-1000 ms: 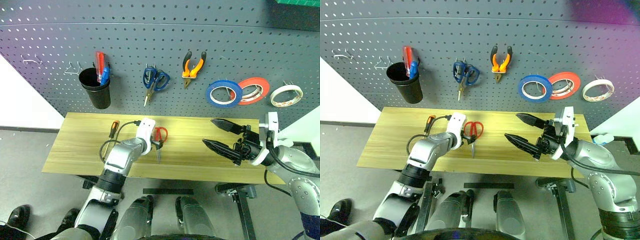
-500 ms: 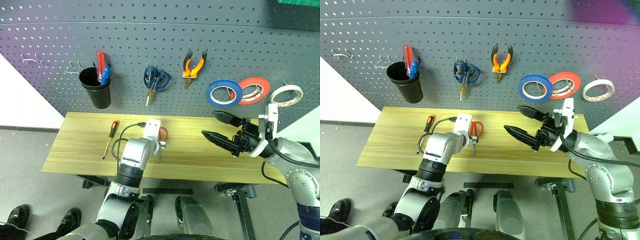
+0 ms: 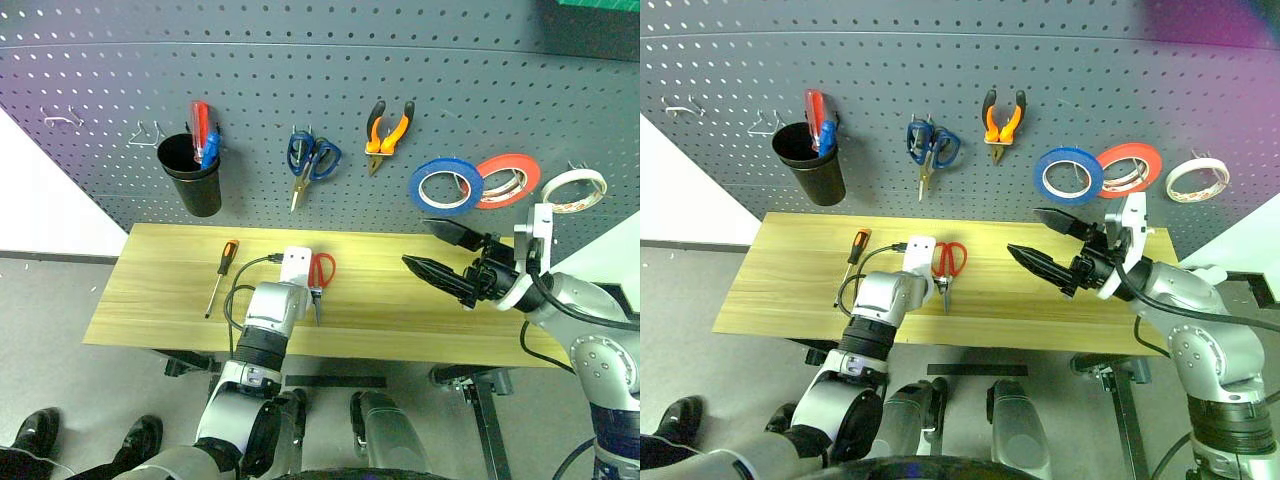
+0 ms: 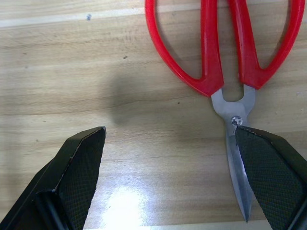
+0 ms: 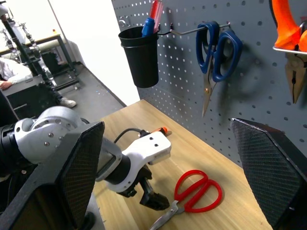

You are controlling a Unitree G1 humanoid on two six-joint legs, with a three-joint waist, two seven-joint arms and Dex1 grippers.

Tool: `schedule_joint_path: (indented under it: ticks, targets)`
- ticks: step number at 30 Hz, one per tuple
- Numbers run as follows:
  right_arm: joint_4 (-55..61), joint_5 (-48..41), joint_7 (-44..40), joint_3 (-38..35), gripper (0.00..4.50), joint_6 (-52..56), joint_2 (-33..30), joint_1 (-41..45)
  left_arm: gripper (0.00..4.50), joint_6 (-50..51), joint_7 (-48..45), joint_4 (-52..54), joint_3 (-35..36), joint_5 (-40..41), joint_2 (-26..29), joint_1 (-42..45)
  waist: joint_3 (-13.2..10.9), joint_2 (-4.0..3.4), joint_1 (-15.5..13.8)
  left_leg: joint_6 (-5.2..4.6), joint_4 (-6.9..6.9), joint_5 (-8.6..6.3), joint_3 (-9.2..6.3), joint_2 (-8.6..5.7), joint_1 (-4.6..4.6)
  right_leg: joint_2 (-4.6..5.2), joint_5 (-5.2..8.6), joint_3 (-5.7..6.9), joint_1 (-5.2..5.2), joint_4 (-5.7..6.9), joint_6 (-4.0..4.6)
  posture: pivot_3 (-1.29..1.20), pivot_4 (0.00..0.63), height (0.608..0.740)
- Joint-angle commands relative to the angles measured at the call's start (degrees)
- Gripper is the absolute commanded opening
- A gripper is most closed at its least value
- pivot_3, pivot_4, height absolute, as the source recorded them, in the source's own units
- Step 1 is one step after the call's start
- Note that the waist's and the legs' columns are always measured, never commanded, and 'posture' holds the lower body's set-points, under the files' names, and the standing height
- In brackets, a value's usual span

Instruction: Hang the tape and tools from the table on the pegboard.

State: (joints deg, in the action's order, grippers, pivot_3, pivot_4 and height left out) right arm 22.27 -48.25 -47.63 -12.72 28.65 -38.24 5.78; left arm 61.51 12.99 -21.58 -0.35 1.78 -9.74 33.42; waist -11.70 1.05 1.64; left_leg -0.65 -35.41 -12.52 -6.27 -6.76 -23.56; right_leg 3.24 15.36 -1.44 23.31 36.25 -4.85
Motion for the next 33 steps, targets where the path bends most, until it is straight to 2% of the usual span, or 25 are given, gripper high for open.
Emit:
schedule_joint_path:
  ticks: [1, 8, 10, 13, 17, 33]
  targets:
    - [1.9, -0.6, 0.4, -0.8, 4.43, 0.0, 0.5, 0.7, 4.50, -1.5, 1.0, -0.8, 0.1, 0.4, -4.5, 3.9, -0.1, 0.01, 0.3, 0.00, 0.00, 0.00, 0.00, 0.00, -0.01, 0.00, 0.00, 0.00, 0.00, 0.00, 0.00, -0.23, 0.242, 0.740]
    - [2.1, 0.8, -4.1, -1.2, 4.43, -0.6, -1.8, -2.5, 4.50, -2.9, 1.1, -3.6, -0.1, 1.1, -5.1, 5.8, -0.4, 0.03, 0.9, -0.02, 0.00, -0.01, 0.00, 0.00, -0.01, 0.00, -0.01, 0.00, 0.00, 0.01, -0.02, -0.23, 0.248, 0.740]
    - [1.4, 1.7, -6.5, -2.0, 4.43, -0.9, -3.8, -3.5, 4.50, -3.0, 1.4, -4.0, 0.0, 1.5, -5.3, 6.1, -0.5, 0.03, 0.9, -0.02, -0.01, -0.01, 0.02, 0.00, -0.02, 0.00, -0.01, 0.00, 0.00, 0.01, -0.02, -0.23, 0.251, 0.740]
    - [-1.6, 8.6, -10.5, -1.8, 4.43, -5.8, -7.8, -6.0, 4.50, -3.6, 1.3, -4.7, -0.6, 1.7, -5.2, 6.6, -0.7, 0.06, 0.9, -0.02, -0.06, -0.01, 0.04, 0.00, -0.02, 0.00, -0.03, 0.00, -0.01, 0.01, -0.05, -0.23, 0.252, 0.740]
    - [-4.6, 10.1, -15.2, -4.3, 4.43, -7.5, -11.7, -7.9, 4.50, -3.6, 1.7, -5.1, -1.0, 1.8, -5.5, 6.4, -0.9, 0.08, 1.0, -0.06, -0.07, -0.04, 0.07, 0.00, -0.02, 0.00, -0.03, -0.01, -0.02, 0.00, -0.06, -0.24, 0.252, 0.740]
    - [-6.3, 12.8, -16.5, -4.7, 4.43, -8.9, -11.3, -6.7, 4.50, -3.1, 2.5, -7.2, -1.2, 3.8, -6.8, 7.0, -1.1, 0.09, 1.1, -0.01, -0.28, -0.12, 0.07, 0.00, -0.04, 0.00, -0.06, -0.01, -0.05, 0.07, -0.11, -0.26, 0.246, 0.740]
